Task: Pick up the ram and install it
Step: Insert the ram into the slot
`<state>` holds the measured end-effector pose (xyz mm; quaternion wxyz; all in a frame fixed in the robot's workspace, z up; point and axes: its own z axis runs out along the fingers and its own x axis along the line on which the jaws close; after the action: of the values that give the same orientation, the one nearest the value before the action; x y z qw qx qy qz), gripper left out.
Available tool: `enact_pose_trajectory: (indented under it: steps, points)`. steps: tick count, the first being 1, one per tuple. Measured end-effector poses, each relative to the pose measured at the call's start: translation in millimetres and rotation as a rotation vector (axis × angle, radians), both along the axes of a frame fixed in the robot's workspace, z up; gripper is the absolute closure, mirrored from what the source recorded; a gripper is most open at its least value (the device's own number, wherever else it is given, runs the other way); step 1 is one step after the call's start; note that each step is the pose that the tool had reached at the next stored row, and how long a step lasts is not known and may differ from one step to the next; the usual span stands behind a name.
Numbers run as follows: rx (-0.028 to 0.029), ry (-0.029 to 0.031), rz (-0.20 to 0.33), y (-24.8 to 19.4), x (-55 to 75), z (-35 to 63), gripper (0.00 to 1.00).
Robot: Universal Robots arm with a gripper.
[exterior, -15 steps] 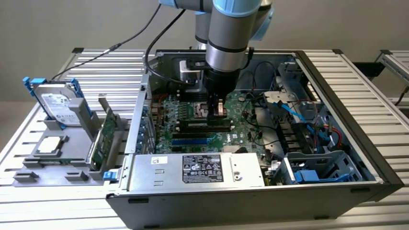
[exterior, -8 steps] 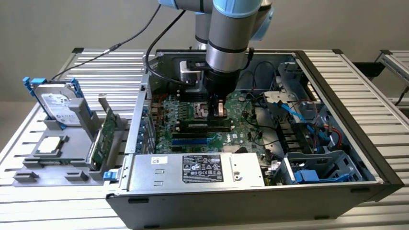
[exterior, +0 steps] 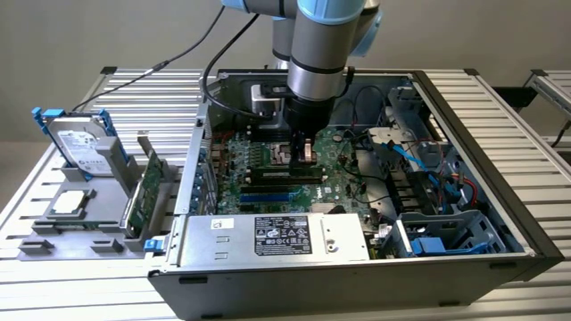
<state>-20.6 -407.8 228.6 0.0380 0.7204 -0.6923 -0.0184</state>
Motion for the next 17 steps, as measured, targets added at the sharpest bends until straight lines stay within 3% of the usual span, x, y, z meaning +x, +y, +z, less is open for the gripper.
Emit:
enact_pose_trajectory:
  steps: [17]
  points:
    - [-0.0033,0.0,-0.015,0.1,-0.4,-0.1,0.87]
